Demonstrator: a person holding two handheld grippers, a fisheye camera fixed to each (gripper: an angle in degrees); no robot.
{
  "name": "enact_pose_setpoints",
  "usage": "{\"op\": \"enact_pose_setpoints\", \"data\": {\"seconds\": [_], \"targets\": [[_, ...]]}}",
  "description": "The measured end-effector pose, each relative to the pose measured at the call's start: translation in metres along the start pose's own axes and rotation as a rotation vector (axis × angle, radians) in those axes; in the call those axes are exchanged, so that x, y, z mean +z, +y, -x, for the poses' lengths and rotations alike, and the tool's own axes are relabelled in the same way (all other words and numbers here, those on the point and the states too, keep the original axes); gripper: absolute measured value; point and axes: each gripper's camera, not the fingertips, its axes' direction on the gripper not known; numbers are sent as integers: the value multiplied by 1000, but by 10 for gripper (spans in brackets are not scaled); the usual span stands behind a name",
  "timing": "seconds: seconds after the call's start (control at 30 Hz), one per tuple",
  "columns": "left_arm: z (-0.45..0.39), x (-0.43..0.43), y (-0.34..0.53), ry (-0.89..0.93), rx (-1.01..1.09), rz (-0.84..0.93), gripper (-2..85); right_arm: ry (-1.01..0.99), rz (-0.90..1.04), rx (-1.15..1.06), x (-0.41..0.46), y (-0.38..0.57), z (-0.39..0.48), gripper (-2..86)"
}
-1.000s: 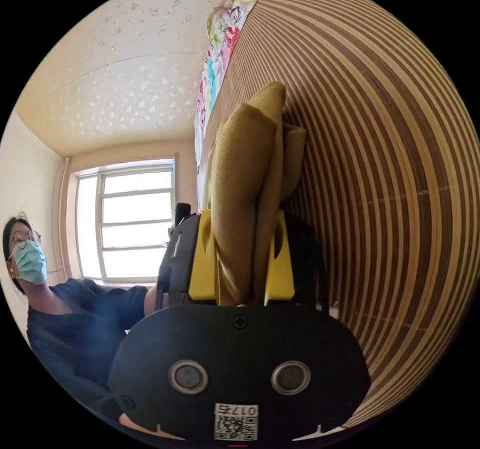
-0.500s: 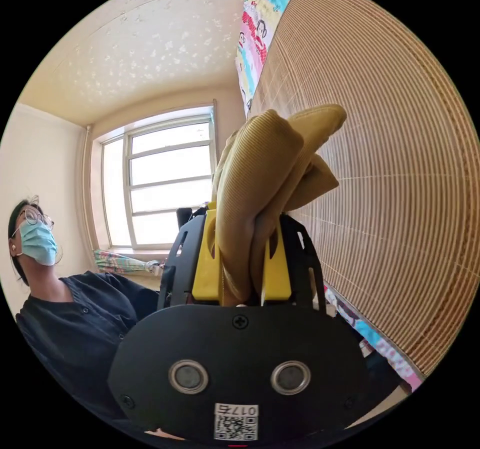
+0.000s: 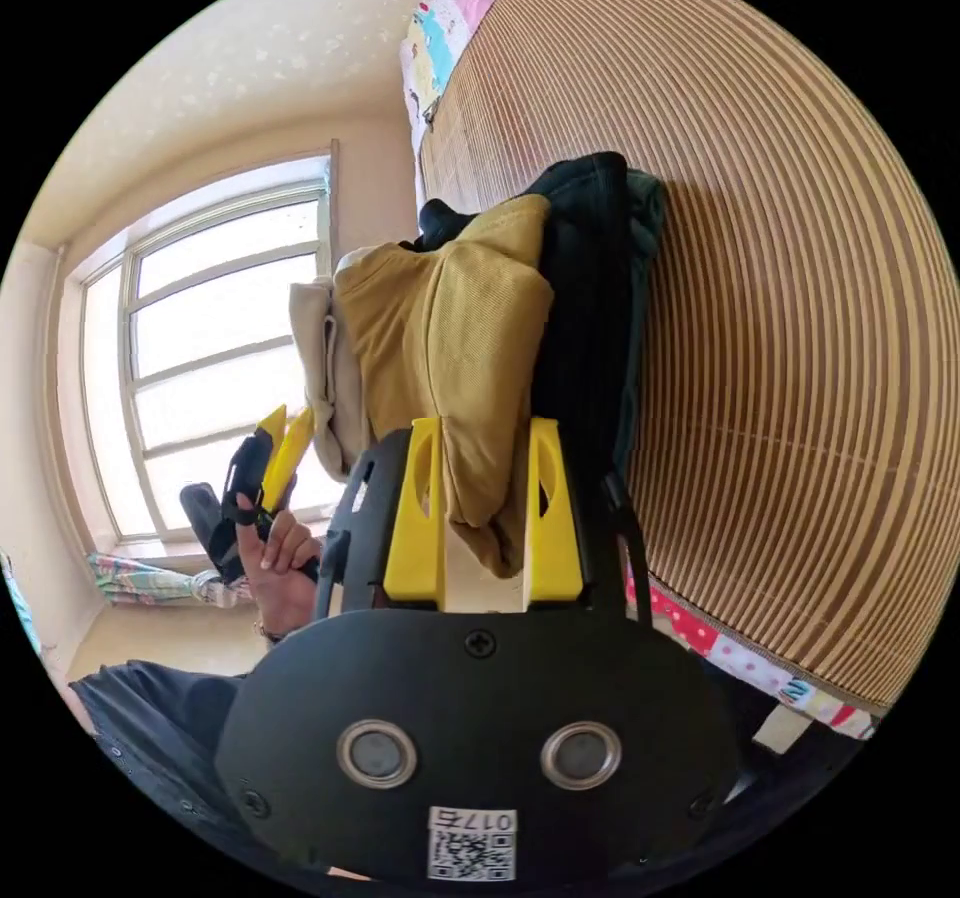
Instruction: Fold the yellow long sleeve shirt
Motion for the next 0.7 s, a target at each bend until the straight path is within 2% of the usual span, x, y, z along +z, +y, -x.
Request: {"op": "enact_pose_setpoints", "data": {"seconds": [0.07,0.2,0.27,0.37,0.57,0.63,0.7], "targets": [[2,23,12,32,-31,85,124,108,48,-60,-24,11,11,116],[9,75,30,-92,-30,278,116,267,45,-78,-108,42,21,90],[6,71,27,-92,-39,299,111,339,17,-77,-150,58,27,65],[-27,36,21,-113,49,198,103,459,-103,-69,-222,92,41,29],[-148,-31,22,9,381,-30,77,664,-392,67,-341,173,42,6],[-197,-56,34,54,465,-177,42,713,-491,43,-373,197,41,5],[-228,-71,46,85,454,-300,16,777,-634,90,-418,223,28,4]]}}
